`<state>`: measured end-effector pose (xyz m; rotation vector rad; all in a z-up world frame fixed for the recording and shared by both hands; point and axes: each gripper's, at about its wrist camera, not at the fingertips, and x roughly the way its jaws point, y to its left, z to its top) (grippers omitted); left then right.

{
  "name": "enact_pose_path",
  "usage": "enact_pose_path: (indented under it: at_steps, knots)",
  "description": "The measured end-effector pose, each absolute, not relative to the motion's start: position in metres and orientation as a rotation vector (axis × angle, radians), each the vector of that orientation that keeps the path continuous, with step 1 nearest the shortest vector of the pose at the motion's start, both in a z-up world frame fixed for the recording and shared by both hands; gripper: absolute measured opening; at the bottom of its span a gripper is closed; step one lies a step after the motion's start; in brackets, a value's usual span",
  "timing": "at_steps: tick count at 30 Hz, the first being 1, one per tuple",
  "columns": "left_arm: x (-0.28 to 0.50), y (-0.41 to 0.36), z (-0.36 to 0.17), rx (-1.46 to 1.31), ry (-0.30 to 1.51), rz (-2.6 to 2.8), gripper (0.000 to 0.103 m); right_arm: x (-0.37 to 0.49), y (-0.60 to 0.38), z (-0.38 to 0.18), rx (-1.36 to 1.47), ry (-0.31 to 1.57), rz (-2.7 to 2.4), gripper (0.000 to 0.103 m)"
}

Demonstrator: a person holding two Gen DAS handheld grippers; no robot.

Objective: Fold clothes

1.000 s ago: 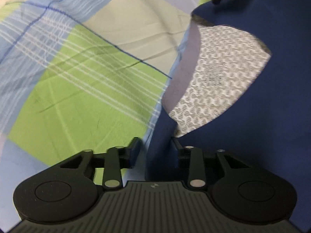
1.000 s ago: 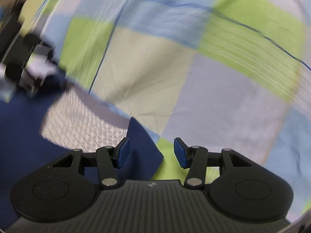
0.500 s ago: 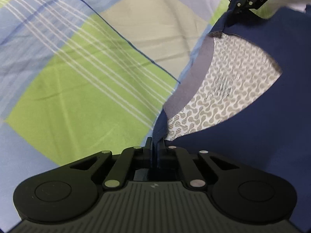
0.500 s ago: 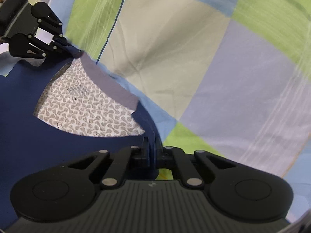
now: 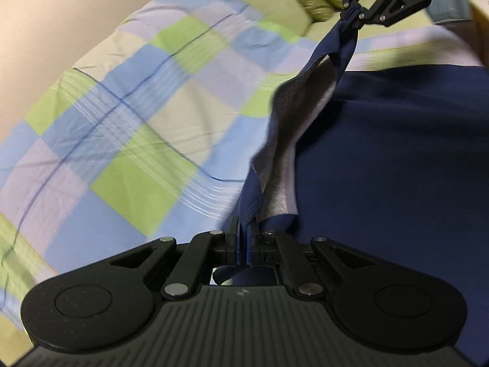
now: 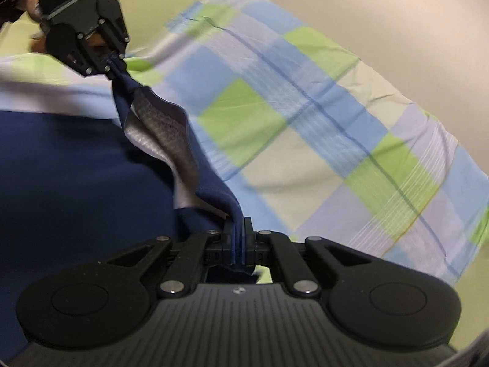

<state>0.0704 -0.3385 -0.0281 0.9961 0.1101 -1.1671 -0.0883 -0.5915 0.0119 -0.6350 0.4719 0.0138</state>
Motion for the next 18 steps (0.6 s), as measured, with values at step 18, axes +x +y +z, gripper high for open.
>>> enact_pose_path:
  at_steps: [18]
  knots:
    - [0.016,-0.321,-0.080,1.034,0.267,-1.229,0.002,-0.136,-0.560,-0.049,-0.567,0.674,0.047,0.002]
